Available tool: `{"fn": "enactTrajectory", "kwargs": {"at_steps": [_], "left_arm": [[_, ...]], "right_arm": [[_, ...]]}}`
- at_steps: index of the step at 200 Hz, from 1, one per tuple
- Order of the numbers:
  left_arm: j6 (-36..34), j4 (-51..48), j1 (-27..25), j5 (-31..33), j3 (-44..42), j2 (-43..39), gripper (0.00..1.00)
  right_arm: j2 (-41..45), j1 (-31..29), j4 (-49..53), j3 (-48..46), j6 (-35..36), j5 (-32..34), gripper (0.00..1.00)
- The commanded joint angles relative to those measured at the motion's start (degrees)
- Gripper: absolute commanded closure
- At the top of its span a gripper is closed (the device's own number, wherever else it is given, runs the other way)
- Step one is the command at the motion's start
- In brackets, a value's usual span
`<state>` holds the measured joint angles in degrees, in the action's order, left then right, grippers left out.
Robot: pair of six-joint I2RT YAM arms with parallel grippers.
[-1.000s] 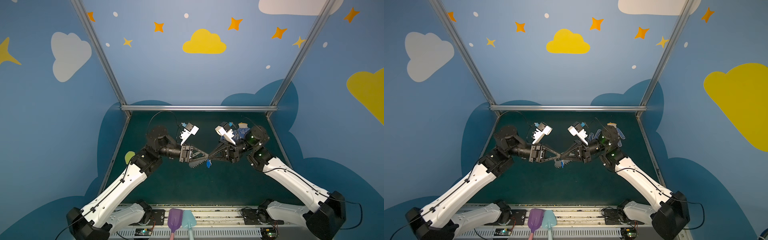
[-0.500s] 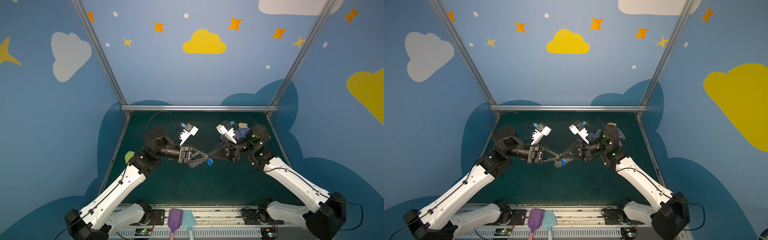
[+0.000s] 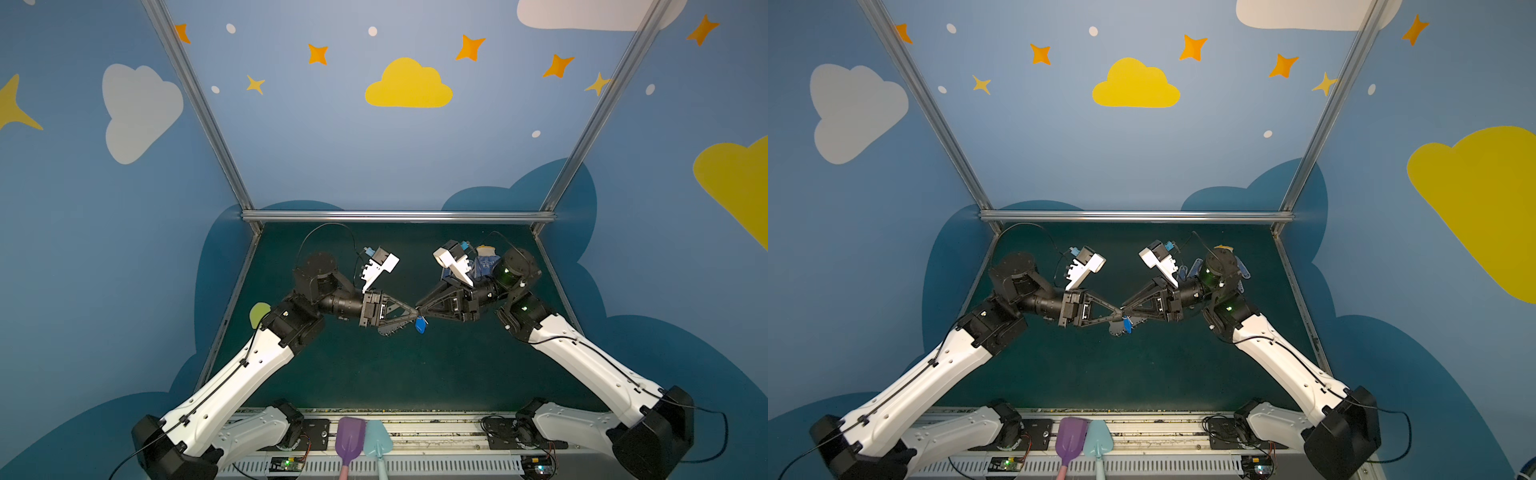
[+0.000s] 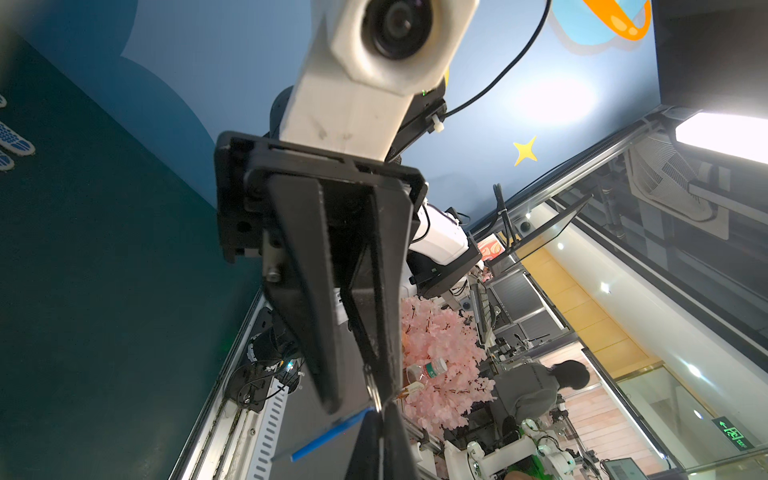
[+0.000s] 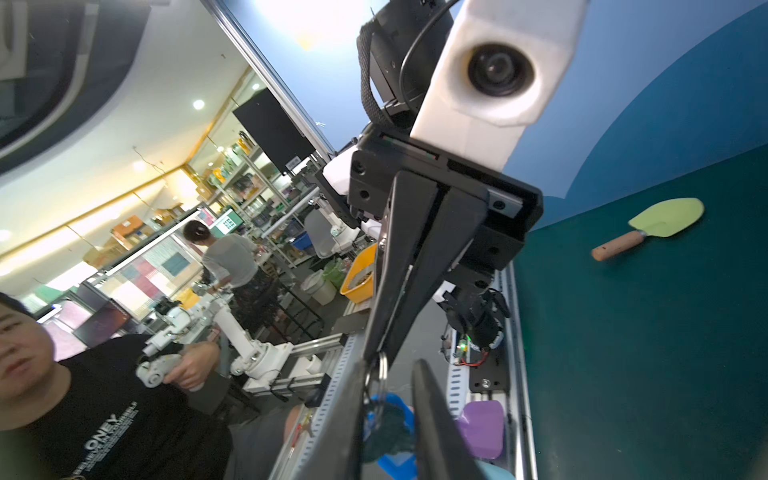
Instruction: Put the keys on the keyring
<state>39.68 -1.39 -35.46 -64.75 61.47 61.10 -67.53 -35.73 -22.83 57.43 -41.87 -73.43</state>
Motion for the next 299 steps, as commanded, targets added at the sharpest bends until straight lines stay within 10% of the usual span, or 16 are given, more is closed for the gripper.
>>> {"fn": "enactTrajectory", "kwargs": {"at_steps": [1,32,66,143,244,299], "left_arm": [[-4.2,-5.3,0.0,3.6,2.6,-0.5,0.96],[-6.2,-12.1,0.8,8.6,4.4,0.1,0.96],[-4.4,-18.1,3.0,14.8,5.9,3.1,0.96],[4.0,-15.4,4.1,12.6,6.4,9.5,0.96],[5.3,-14.2,3.3,7.2,5.5,9.4,0.96],[6.8,-11.6,3.1,6.2,3.8,9.7,0.96]], "right_arm": [[1.8,1.0,6.3,1.9,4.7,2.1,0.6],[6.2,4.3,17.6,1.8,11.1,8.9,0.48],[13.0,1.7,41.2,3.6,28.3,34.9,0.41],[13.8,-13.5,40.2,-2.5,36.0,63.6,0.37],[12.6,-14.2,36.5,-2.9,32.5,81.3,0.43],[13.1,-13.8,34.0,-3.4,30.8,77.6,0.46]]}}
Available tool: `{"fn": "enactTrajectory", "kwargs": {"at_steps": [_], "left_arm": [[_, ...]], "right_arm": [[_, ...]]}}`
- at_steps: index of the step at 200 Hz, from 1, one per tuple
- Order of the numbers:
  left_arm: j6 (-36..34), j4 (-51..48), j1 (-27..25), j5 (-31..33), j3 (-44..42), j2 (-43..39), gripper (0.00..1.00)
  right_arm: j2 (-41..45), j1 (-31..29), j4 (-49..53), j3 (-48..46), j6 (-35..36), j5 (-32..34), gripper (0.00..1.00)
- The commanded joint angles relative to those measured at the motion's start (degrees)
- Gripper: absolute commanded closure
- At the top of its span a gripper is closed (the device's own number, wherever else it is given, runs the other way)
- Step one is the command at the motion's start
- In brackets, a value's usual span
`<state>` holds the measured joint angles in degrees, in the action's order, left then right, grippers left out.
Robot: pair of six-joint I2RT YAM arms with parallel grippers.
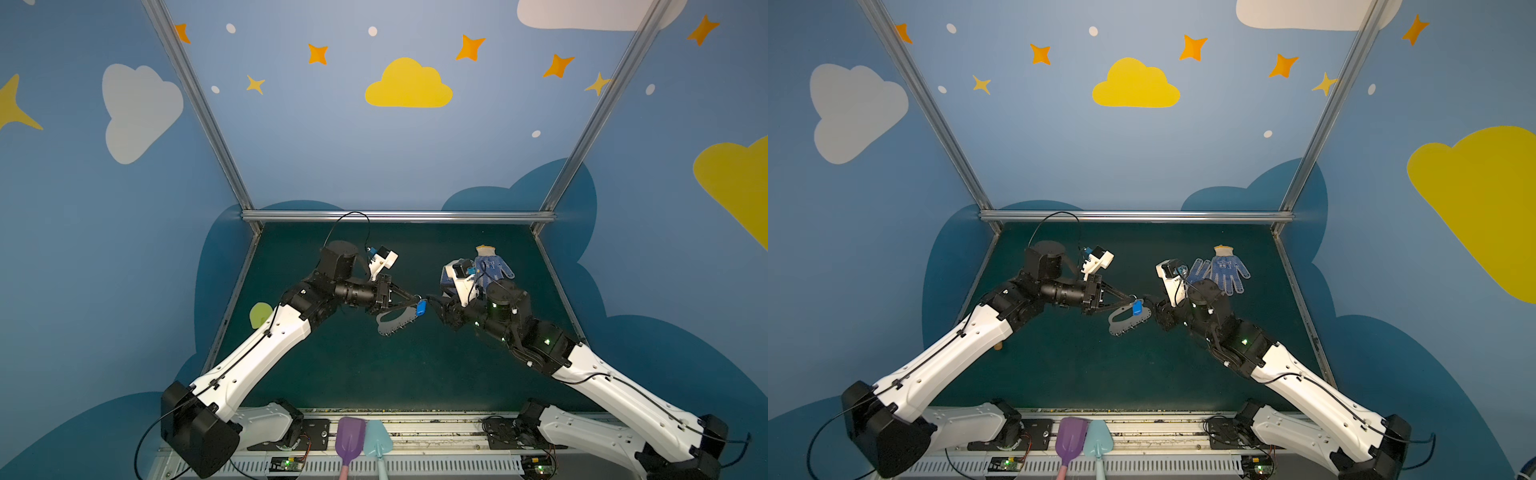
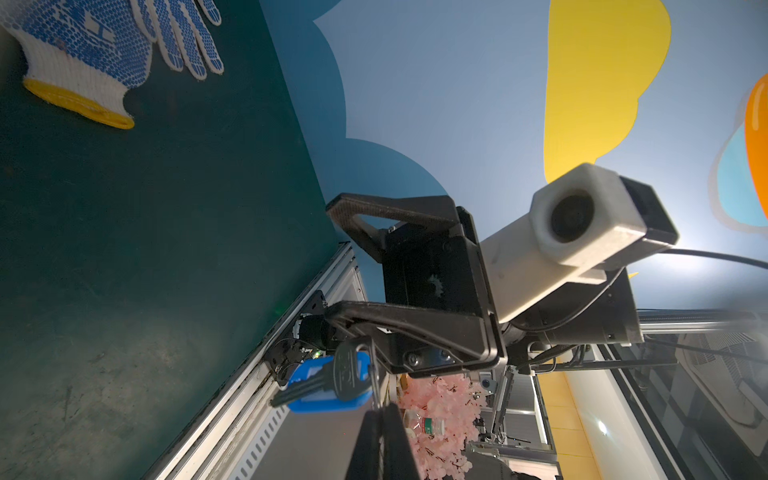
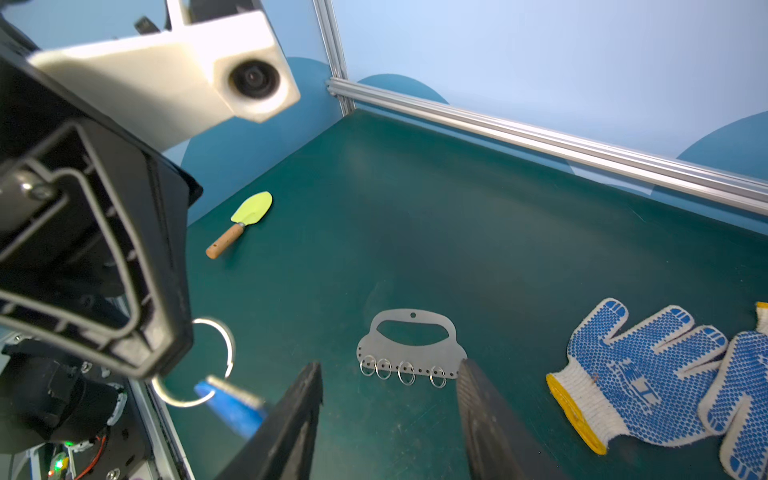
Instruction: Put the keys on the keyring
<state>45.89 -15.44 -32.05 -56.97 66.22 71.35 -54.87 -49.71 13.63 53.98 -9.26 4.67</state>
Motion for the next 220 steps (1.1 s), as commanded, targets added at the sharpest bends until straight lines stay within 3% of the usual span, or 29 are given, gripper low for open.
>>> {"fn": "enactTrajectory", "kwargs": {"at_steps": [1,27,47,55,80,91,106,139,220], "left_arm": [[0.6,2.5,-0.3,-1.5,-1.0,-0.6,0.96],[1.5,4.1,-0.2,-1.6,-1.8,-0.7,0.96],[-3.3,-0.7,-0.3,0.1,-0.6,-1.2,0.96],[-4.5,-1.6,-0.3,0.5,-0.5,-1.6,0.96],[-8.6,-5.0,-0.5,4.4,0.4,-2.2,0.96],[-11.5,-7.7,-1.1,6.0,1.5,-2.4,0.96],[-14.9,-10.0,-1.8,7.0,2.6,-2.6,0.96],[-16.1,-9.4,-2.1,2.7,3.7,-2.5,0.96],[-14.5,-7.2,-2.8,-3.7,4.4,-2.3,0.96]], "right_arm": [[0.5,0.1,-2.6,0.0,-1.9,-0.6,0.46],[0.8,0.3,-3.0,-0.2,-3.1,-1.1,0.52],[2.7,1.6,-2.4,-0.6,-5.0,-2.4,0.69],[3.4,3.4,-2.0,-0.7,-6.2,-5.7,0.74],[3.8,10.6,-2.1,-0.1,-13.3,-24.6,0.85],[3.5,12.4,-3.3,-0.4,-16.0,-30.7,0.84],[2.6,13.0,-3.9,0.0,-17.0,-35.9,0.69],[0.1,14.1,-12.8,-2.6,-20.5,-48.5,0.7],[-1.8,14.9,-19.7,-2.8,-23.5,-58.0,0.72]]}}
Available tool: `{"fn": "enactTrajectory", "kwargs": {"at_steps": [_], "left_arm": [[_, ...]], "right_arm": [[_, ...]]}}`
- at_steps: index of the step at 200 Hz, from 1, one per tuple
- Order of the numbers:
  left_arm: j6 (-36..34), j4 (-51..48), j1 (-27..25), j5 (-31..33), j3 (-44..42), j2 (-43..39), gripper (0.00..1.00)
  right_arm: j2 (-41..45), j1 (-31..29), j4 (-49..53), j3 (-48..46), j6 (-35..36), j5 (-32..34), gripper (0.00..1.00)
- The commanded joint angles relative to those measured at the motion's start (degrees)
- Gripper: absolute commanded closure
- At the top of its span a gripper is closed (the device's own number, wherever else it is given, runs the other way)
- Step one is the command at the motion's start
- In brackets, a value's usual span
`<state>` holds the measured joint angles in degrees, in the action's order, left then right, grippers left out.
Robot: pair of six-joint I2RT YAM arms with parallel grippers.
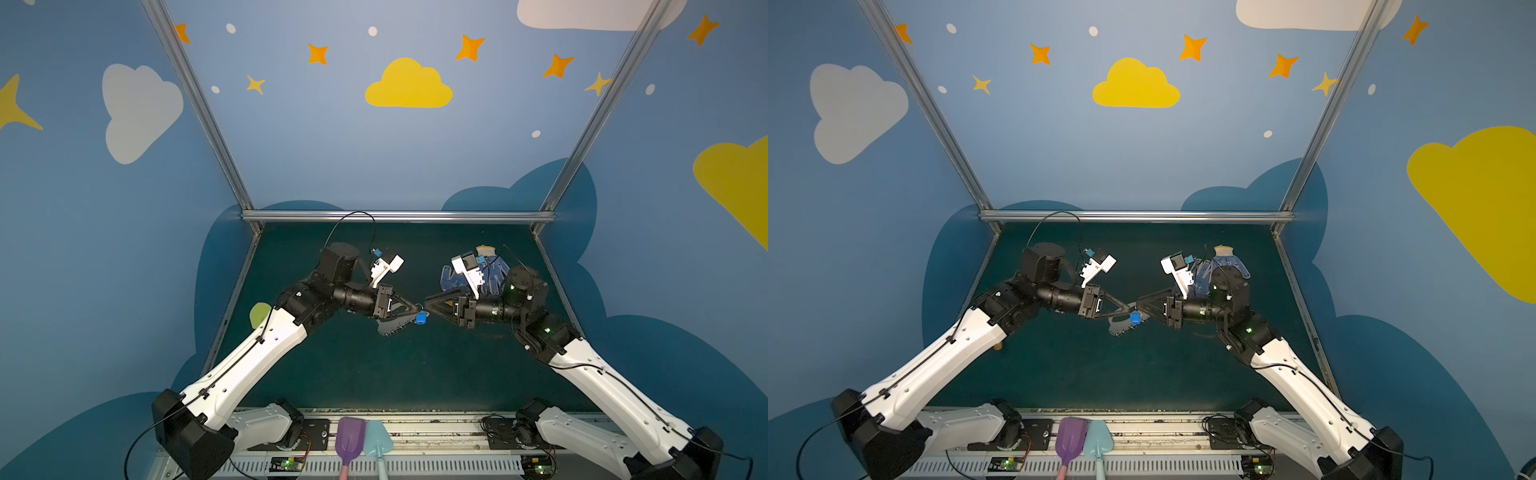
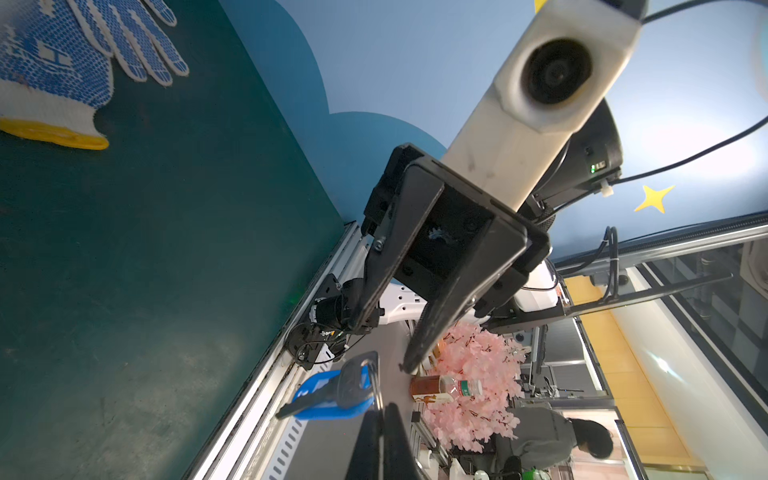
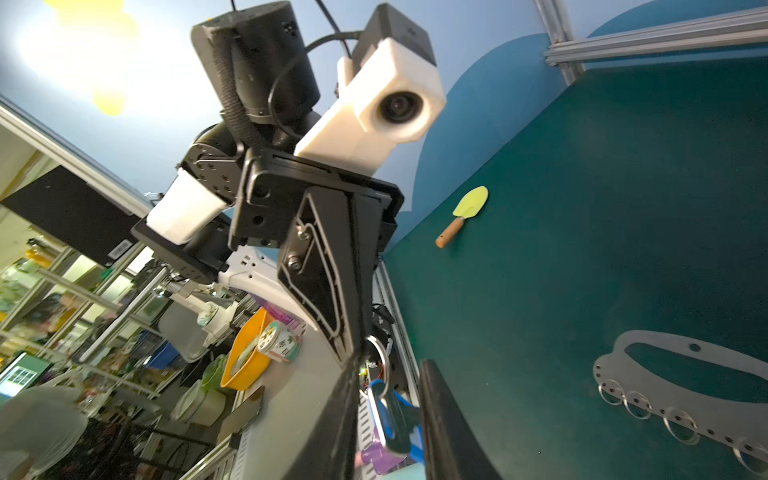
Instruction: Put the keys on the keyring
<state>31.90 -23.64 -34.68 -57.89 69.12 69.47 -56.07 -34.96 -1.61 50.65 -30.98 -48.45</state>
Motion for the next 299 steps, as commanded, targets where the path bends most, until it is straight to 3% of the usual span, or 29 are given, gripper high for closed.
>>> {"fn": "enactTrajectory", "kwargs": {"at_steps": [1,34,70,85,99,107,117,135,148,158,200,239,299], "left_arm": [[-0.5,1.0,-0.2,-2.8,1.5,-0.5,0.96],[0.4,2.1,-0.3,-3.0,1.5,-0.6,0.96],[1.0,2.8,-0.3,-3.5,1.6,-0.5,0.95],[1.2,2.9,-0.3,-3.5,1.8,-0.4,0.95],[1.3,3.2,-0.3,-3.4,1.9,-0.4,0.93],[1.6,3.3,-0.3,-3.3,2.0,-0.5,0.89],[1.8,3.3,-0.2,-2.8,2.1,-0.7,0.75],[2.9,4.8,0.0,-2.8,1.5,-1.6,0.76],[4.2,6.2,0.7,-1.8,0.7,-2.6,0.6],[5.1,6.2,1.6,-0.5,0.0,-3.7,0.53],[7.0,10.0,4.1,3.9,-5.0,-9.4,0.54],[9.5,13.3,4.2,3.5,-6.4,-10.0,0.62],[15.0,25.2,3.2,5.8,-10.6,-10.5,0.57]], "right_arm": [[-0.6,0.1,-4.5,0.5,-1.8,-4.9,0.72],[-1.5,0.2,-4.5,0.9,-2.1,-6.2,0.75],[-1.9,0.2,-3.9,1.4,-1.9,-6.8,0.88],[-2.1,0.2,-3.1,1.8,-1.5,-6.7,1.0],[-2.4,0.2,-2.5,2.2,-1.3,-6.7,1.0],[-2.4,0.2,-2.3,2.3,-1.4,-6.4,1.0],[-2.5,0.2,-3.2,2.3,-2.3,-6.4,1.0],[-2.5,0.2,-6.2,1.8,-4.9,-6.2,1.0],[-2.4,0.3,-10.1,0.7,-8.3,-5.6,1.0],[-2.4,0.6,-13.0,-0.1,-10.8,-5.6,1.0],[-2.1,1.4,-14.9,0.4,-14.6,-3.8,1.0],[-2.4,1.4,-19.8,-0.7,-18.2,-4.2,1.0],[-5.3,1.2,-30.9,-3.1,-31.7,-0.8,1.0]]}}
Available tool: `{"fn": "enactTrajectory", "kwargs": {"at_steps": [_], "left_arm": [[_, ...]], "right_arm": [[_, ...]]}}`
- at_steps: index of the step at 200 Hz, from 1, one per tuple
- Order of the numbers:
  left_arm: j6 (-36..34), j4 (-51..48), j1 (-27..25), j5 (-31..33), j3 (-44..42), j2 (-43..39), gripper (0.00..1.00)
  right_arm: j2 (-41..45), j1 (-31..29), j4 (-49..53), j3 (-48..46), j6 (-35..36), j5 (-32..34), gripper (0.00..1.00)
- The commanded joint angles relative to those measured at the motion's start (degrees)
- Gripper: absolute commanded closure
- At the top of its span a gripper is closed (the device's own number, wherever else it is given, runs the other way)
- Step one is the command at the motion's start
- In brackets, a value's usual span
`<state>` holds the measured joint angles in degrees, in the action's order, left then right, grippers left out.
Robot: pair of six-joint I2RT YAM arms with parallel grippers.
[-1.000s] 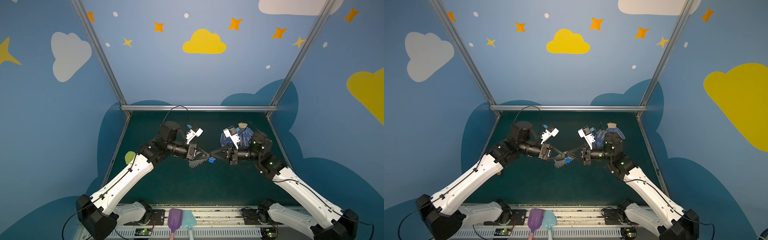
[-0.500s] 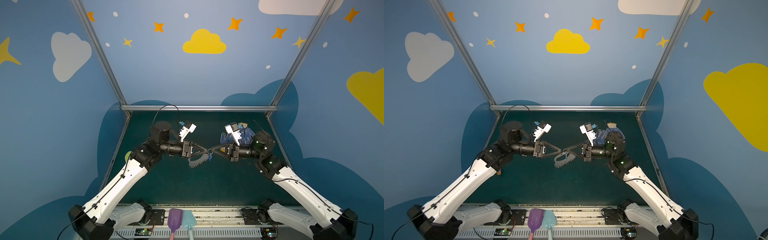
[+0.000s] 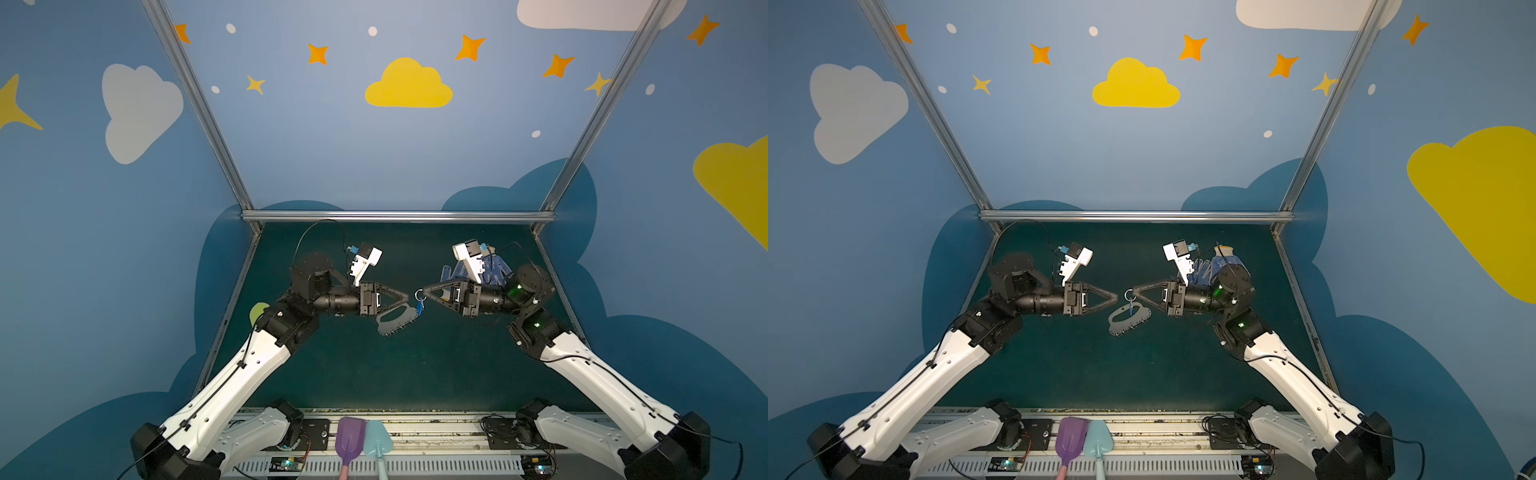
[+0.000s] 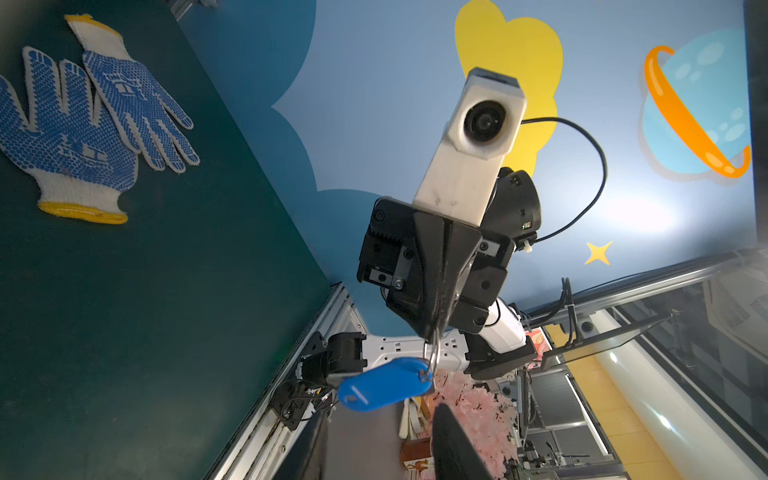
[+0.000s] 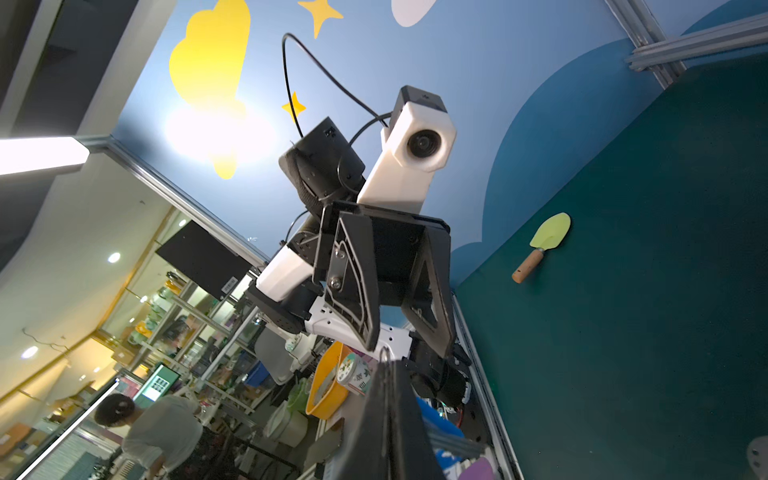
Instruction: Put the keys on the keyring
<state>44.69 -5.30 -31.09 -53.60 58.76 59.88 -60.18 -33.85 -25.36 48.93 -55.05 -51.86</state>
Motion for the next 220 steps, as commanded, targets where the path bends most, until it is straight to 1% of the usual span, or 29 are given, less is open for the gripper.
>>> {"fn": "enactTrajectory", "kwargs": {"at_steps": [1,15,23,47,55,62,69,73,78,79,86,93,106,113,121,130,141,156,173,181,191,207,220], "left_arm": [[2.3,6.8,-0.4,1.7,-0.2,-1.0,0.57],[1.8,6.7,-0.7,3.7,-0.4,-1.5,0.57],[1.3,6.5,-1.0,4.9,-0.6,-1.7,0.57],[2.6,9.1,-1.7,5.3,-1.5,-1.7,0.56],[2.4,8.5,-1.9,5.5,-1.2,-1.4,0.53],[1.6,6.4,-2.1,6.5,-0.6,-1.1,0.49],[0.2,3.3,-2.2,8.5,0.2,-0.8,0.47],[-0.4,1.7,-2.2,9.7,0.6,-0.8,0.47],[-1.0,-0.1,-2.2,10.8,0.9,-0.9,0.48],[-1.2,-0.4,-2.2,11.0,0.9,-0.8,0.48],[-2.3,-2.4,-2.2,13.2,0.9,-1.2,0.51],[-3.0,-4.9,-2.2,16.2,0.9,-1.6,0.51],[-4.8,-10.2,-2.2,23.4,0.5,-2.9,0.47],[-5.5,-11.7,-2.1,25.6,-0.3,-3.5,0.47],[-5.9,-11.3,-2.2,26.5,-2.1,-4.2,0.47],[-5.4,-10.3,-2.2,26.9,-4.1,-4.7,0.47],[-4.6,-8.4,-2.2,25.8,-5.9,-4.7,0.46],[-4.4,-6.8,-2.5,23.1,-6.9,-3.3,0.42],[-4.7,-6.0,-3.7,21.5,-6.8,-0.8,0.39],[-5.7,-6.0,-4.6,21.8,-6.5,0.4,0.37],[-6.4,-5.7,-5.8,22.6,-6.4,1.5,0.37],[-6.5,-3.1,-7.9,21.7,-6.6,3.7,0.37],[-7.5,-3.0,-9.9,23.1,-6.3,5.4,0.37]], "right_arm": [[-1.3,0.1,-7.3,-1.4,-8.0,2.7,1.0],[-1.5,-0.3,-11.1,-2.8,-10.9,4.1,1.0],[-1.4,-0.7,-10.8,-3.0,-11.0,5.0,1.0],[-0.3,-1.7,-7.4,-2.7,-8.0,6.4,1.0],[0.1,-2.0,-6.2,-2.5,-7.1,7.1,1.0],[0.5,-2.5,-3.1,-1.7,-5.3,7.8,1.0],[1.0,-3.1,3.3,0.3,-2.0,9.0,1.0],[1.3,-3.6,8.1,1.9,1.2,9.9,1.0],[1.6,-4.2,15.0,4.3,5.1,11.4,1.0],[1.6,-4.3,17.7,4.8,6.0,11.4,1.0],[1.7,-5.0,26.2,8.0,10.9,13.9,1.0],[1.5,-5.6,34.1,10.9,15.2,17.9,1.0],[-0.4,-5.5,51.7,18.1,21.9,25.6,1.0],[-2.4,-5.5,60.0,22.2,25.0,29.0,1.0],[-4.4,-5.5,66.6,25.6,27.9,31.6,1.0],[-6.1,-5.5,71.7,27.8,29.1,33.8,1.0],[-8.2,-5.6,77.4,29.8,30.2,36.6,1.0],[-10.6,-5.7,82.1,31.0,31.7,38.9,1.0],[-11.1,-6.0,83.2,30.1,31.5,39.9,1.0],[-11.2,-6.1,83.2,29.7,31.2,39.3,1.0],[-11.5,-6.1,83.6,29.3,30.7,38.5,1.0],[-11.6,-5.6,83.8,28.7,29.8,35.9,1.0],[-11.5,-5.5,84.3,28.6,29.2,35.9,1.0]]}}
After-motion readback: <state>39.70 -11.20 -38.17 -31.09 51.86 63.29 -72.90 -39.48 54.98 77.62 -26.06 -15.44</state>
